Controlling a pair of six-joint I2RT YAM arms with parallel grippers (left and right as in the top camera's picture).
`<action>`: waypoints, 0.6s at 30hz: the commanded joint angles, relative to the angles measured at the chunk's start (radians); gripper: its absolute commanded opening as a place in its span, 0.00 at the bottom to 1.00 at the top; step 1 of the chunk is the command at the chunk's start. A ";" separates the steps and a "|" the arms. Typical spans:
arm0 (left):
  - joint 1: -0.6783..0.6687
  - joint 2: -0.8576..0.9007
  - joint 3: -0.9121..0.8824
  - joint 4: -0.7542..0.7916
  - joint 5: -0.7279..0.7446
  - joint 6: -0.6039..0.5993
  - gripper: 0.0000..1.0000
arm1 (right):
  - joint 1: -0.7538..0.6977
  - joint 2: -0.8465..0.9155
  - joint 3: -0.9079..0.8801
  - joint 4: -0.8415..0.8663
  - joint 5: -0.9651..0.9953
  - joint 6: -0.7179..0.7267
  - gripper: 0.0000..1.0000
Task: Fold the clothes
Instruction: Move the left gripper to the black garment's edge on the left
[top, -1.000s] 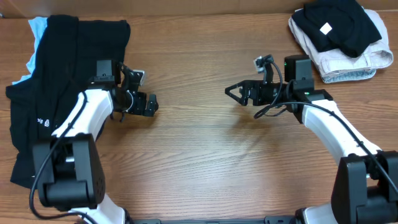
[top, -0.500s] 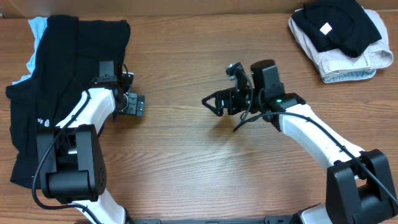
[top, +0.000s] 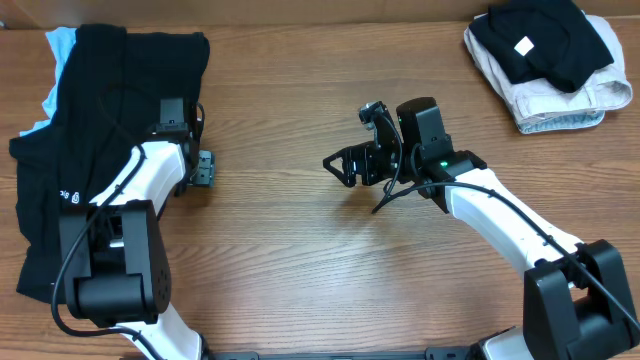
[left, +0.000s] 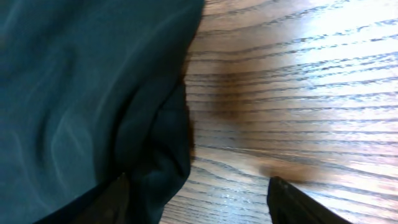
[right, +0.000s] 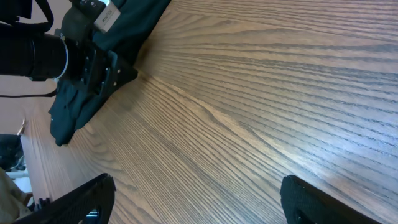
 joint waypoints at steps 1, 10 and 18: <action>0.008 0.018 0.014 0.014 -0.044 -0.009 0.66 | 0.002 0.003 0.023 0.003 0.010 0.001 0.87; 0.051 0.061 0.014 0.032 -0.051 -0.009 0.52 | 0.002 0.003 0.023 -0.008 0.010 0.001 0.85; 0.053 0.123 0.014 0.026 -0.051 -0.010 0.34 | 0.002 0.003 0.023 -0.008 0.010 0.001 0.84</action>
